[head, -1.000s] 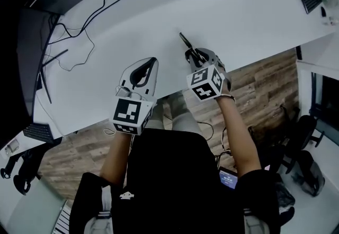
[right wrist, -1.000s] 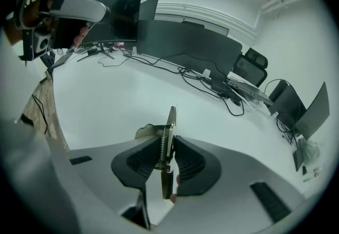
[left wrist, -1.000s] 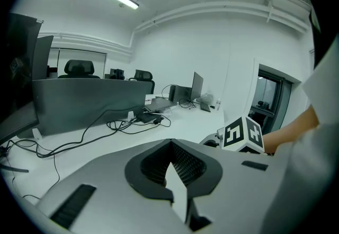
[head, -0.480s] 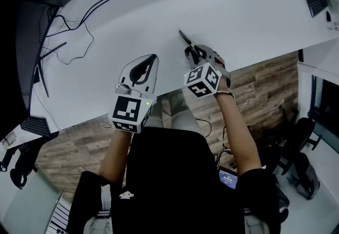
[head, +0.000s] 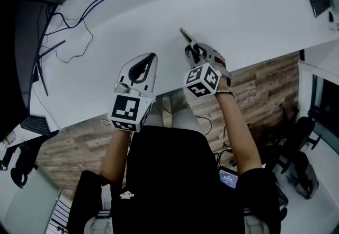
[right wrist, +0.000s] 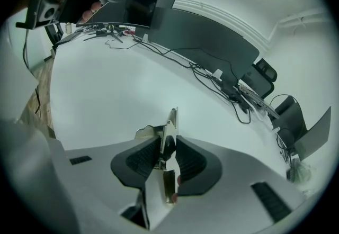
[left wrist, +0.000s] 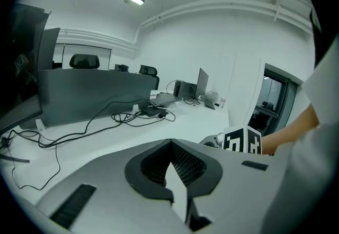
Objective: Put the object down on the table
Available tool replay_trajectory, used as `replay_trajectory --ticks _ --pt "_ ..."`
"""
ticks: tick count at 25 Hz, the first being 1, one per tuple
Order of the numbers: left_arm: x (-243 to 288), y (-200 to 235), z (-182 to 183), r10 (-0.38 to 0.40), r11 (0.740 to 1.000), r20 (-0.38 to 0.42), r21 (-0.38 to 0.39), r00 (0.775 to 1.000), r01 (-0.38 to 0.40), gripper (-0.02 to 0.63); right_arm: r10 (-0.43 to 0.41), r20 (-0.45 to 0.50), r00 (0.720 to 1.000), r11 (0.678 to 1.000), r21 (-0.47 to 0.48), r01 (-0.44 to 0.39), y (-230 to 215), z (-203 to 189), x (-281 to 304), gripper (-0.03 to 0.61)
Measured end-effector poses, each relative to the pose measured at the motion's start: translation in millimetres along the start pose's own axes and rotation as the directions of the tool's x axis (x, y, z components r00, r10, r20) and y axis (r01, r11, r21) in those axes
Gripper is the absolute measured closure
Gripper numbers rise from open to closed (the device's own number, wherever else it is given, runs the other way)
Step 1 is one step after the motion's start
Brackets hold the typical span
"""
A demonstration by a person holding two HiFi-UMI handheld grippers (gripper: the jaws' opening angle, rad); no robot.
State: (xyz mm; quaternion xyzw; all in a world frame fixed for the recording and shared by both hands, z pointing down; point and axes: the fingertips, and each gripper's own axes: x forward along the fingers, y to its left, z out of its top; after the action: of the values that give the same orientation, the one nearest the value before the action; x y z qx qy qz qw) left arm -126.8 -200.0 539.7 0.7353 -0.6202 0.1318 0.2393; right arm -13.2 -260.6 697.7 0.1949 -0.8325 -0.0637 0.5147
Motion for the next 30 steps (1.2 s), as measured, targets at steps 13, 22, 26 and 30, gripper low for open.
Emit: replay_trajectory --ticks 13,22,26,30 --pt "0.7 5.7 -2.5 0.001 1.0 -0.017 -0.006 1.0 -0.001 0.601 0.032 -0.033 0.999 0.999 0.016 -0.032 8.8 -4.0 9.9 0.451" --pt "1.3 8.4 -2.8 -0.004 1.0 -0.012 -0.002 1.0 0.004 0.601 0.067 -0.041 0.997 0.997 0.051 -0.065 15.3 -6.8 12.6 0.391" --pt "0.9 7.3 2.5 -0.007 1.0 -0.004 0.002 1.0 0.007 0.601 0.087 -0.03 0.996 0.993 0.089 -0.084 14.9 -4.5 7.2 0.385" --pt "-0.6 6.5 9.4 -0.012 1.0 0.013 0.01 1.0 0.012 0.601 0.108 -0.023 0.994 0.987 0.122 -0.104 15.4 -1.3 -2.3 0.385"
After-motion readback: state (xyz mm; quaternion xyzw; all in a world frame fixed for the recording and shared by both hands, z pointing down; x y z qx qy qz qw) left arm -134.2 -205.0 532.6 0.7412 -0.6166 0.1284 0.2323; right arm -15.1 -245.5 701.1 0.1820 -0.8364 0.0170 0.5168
